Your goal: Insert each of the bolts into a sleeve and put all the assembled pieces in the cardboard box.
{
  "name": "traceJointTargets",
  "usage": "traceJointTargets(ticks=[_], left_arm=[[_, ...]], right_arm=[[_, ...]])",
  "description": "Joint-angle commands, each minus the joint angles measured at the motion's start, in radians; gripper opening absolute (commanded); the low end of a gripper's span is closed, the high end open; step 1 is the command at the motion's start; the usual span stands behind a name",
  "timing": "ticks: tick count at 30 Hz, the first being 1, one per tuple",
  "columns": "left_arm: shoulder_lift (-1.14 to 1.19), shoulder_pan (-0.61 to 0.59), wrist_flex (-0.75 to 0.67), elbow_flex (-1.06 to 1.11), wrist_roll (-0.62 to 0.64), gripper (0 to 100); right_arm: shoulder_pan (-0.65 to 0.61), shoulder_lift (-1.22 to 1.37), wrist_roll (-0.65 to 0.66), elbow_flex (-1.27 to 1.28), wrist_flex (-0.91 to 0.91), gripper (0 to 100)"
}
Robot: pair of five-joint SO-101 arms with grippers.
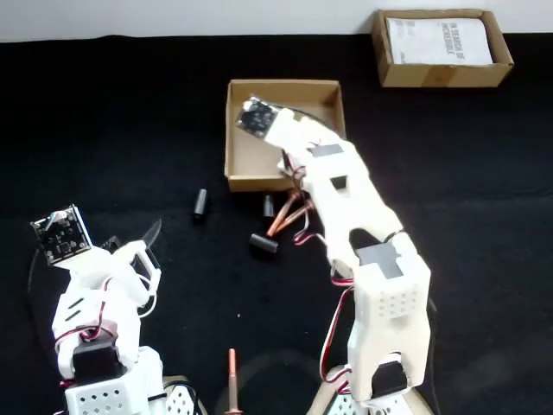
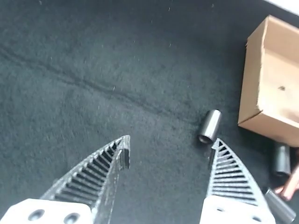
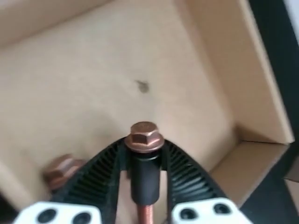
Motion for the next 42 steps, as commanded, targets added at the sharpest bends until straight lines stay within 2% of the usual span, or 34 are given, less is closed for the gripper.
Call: traceJointTargets(ticks=[1,11,14,17,21,23,26,35,42], left_arm=[[-0.012,-0.008,-0.012,0.007,-0.003,28],[-0.012,-0.007,-0.012,0.081,-0.003,28],[-0.012,-0.007,-0.015,0.14,0.002,28],[-0.012,-0.007,-0.014,0.174,0.003,28],[-0.012,-0.002,-0.012,0.18,0.003,28],[-0.008,-0.001,-0.012,0.18,0.003,28],[-0.004,-0.001,-0.012,0.18,0.003,28],[-0.004,-0.007,-0.012,0.18,0.003,28],[-0.004,-0.056,-0.012,0.18,0.003,28]], right_arm=[[-0.044,-0.005,-0.129,-0.127,0.114,16.6],[-0.077,-0.01,-0.325,-0.426,0.473,16.7],[-0.077,-0.012,-0.466,-0.544,0.654,16.6],[-0.084,-0.012,-0.624,-0.72,0.909,16.6],[-0.142,-0.012,-0.773,-0.957,1.236,16.6],[-0.159,-0.036,-0.859,-0.983,1.239,16.6],[-0.2,-0.156,-0.951,-0.897,1.239,16.6],[-0.516,-0.572,-1.059,-0.186,1.237,16.6],[-0.662,-0.842,-1.102,0.297,1.236,16.6]])
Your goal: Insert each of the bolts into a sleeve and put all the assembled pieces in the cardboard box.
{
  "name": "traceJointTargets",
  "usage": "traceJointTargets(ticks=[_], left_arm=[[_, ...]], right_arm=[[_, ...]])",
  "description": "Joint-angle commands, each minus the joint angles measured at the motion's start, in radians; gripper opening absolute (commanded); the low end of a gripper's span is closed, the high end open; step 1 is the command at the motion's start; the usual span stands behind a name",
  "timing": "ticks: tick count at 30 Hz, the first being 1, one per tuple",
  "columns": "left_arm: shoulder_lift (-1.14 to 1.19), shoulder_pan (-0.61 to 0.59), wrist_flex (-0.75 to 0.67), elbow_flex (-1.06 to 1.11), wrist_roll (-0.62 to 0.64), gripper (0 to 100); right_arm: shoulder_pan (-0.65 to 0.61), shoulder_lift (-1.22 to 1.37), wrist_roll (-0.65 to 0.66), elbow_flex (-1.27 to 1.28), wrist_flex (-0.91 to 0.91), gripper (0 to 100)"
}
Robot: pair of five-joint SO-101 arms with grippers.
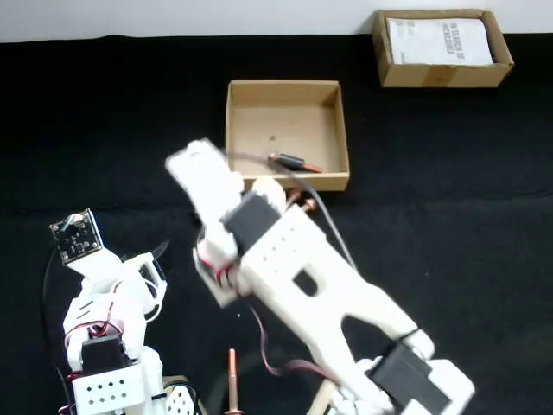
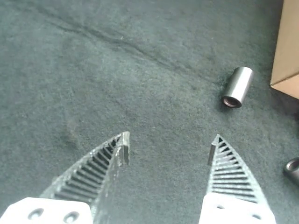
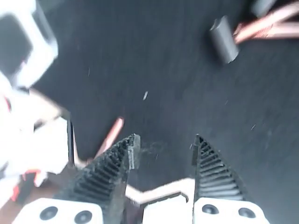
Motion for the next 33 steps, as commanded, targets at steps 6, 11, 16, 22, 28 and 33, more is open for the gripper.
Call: traceJointTargets(ticks=[6,11,16,22,28,33], left_arm=[[-0.004,-0.165,-0.012,0.018,-0.005,28],[-0.008,-0.337,-0.018,0.018,-0.046,28],[-0.008,-0.472,-0.014,0.018,-0.086,28],[-0.008,-0.504,-0.017,0.018,-0.089,28],[-0.008,-0.503,-0.014,0.018,-0.089,28],[-0.002,-0.507,-0.012,0.018,-0.089,28]], right_arm=[[-0.202,-0.277,-0.017,0.479,-0.061,16.6],[-0.337,-0.298,0.012,0.576,-0.079,16.6],[-0.375,-0.297,0.147,0.707,-0.148,16.6],[-0.375,-0.297,0.186,0.802,-0.332,8.4],[-0.38,-0.297,0.157,0.803,-0.438,2.6],[-0.384,-0.295,0.069,0.8,-0.503,3.1]])
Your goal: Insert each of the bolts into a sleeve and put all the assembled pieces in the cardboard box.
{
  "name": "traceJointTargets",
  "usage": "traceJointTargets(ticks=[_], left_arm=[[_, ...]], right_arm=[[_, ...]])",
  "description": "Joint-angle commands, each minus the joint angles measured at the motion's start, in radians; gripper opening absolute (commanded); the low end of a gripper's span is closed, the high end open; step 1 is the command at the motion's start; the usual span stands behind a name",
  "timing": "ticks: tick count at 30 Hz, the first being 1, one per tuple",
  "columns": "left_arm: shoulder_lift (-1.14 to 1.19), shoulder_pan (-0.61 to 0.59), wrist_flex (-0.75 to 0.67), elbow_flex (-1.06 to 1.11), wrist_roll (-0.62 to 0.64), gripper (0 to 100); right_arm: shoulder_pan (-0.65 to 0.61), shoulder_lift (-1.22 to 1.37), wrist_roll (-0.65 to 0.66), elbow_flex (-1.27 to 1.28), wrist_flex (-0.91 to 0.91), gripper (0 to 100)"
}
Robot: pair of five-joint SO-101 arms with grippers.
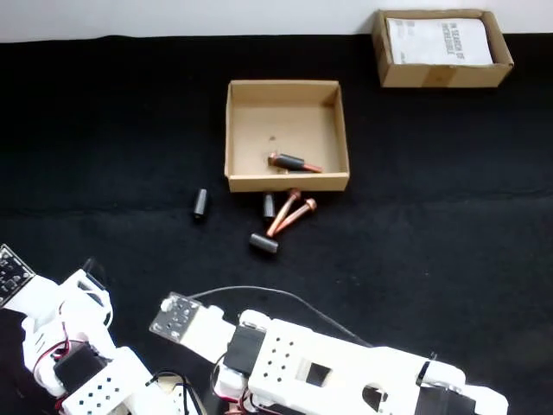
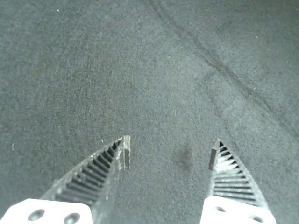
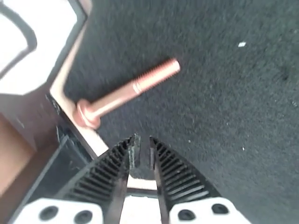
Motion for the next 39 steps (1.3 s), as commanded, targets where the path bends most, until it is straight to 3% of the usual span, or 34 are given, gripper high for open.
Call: traceJointTargets(ticks=[1,5,12,22,32,39], left_arm=[[-0.002,-0.015,-0.012,0.018,-0.005,28],[-0.002,-0.016,-0.012,0.018,-0.005,28],[-0.002,-0.016,-0.012,0.018,-0.005,28],[-0.002,-0.015,-0.012,0.018,-0.005,28],[-0.002,-0.015,-0.012,0.018,-0.005,28],[-0.001,-0.01,-0.012,0.018,-0.005,28]], right_arm=[[-0.012,-0.021,-0.037,-0.002,-0.042,3.1],[-0.013,0.048,-0.078,-0.005,-0.102,3.9],[-0.065,0.162,-0.222,-0.088,-0.14,19.8],[-0.071,0.369,-0.272,-0.245,-0.145,19.7],[0.025,0.544,-0.296,-0.381,-0.059,19.7],[-0.008,0.562,-0.351,-0.394,-0.018,11.1]])
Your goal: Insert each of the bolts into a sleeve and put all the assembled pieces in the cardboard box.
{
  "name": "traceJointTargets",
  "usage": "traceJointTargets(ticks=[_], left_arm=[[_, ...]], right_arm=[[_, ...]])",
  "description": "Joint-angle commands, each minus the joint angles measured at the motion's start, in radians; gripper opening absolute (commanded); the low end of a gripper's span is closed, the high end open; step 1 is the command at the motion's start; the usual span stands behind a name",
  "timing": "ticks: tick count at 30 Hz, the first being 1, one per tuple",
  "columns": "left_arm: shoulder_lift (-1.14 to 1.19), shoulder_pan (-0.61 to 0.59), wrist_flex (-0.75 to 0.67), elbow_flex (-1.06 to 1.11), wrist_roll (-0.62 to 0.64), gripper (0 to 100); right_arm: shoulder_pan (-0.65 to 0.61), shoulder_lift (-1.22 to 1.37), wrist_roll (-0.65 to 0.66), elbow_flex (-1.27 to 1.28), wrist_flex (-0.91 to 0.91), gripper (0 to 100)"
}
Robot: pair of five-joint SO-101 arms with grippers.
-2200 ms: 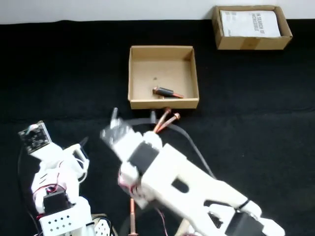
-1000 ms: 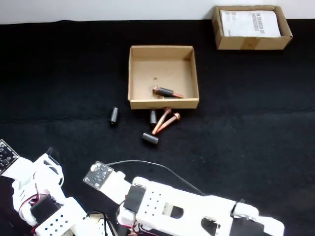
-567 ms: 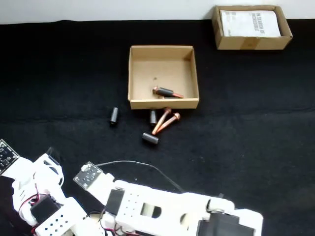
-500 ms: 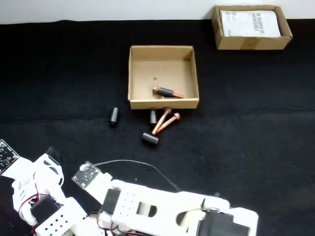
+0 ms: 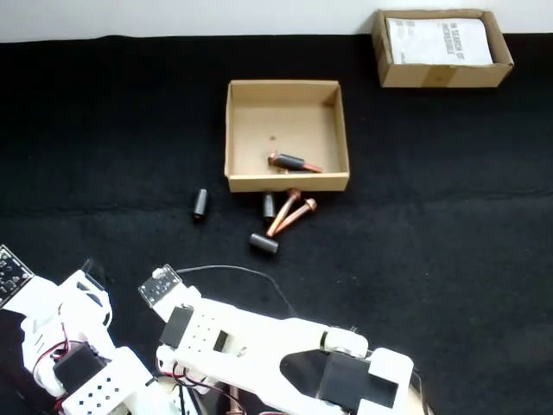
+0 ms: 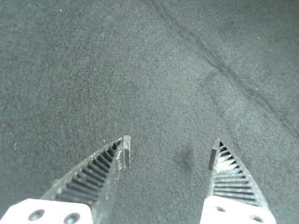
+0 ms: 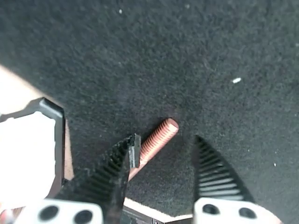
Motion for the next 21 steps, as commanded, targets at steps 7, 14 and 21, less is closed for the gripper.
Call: traceJointTargets(ticks=[7,14,21], left_arm=[[-0.001,-0.002,-0.012,0.018,-0.002,28],[-0.001,-0.002,-0.012,0.018,-0.002,28],[-0.001,-0.002,-0.011,0.018,-0.002,28]], right_arm=[[-0.031,0.007,-0.012,-0.036,-0.008,0.6],[0.008,0.005,-0.015,-0.039,0.018,0.9],[0.159,-0.001,0.005,-0.189,0.071,0.8]])
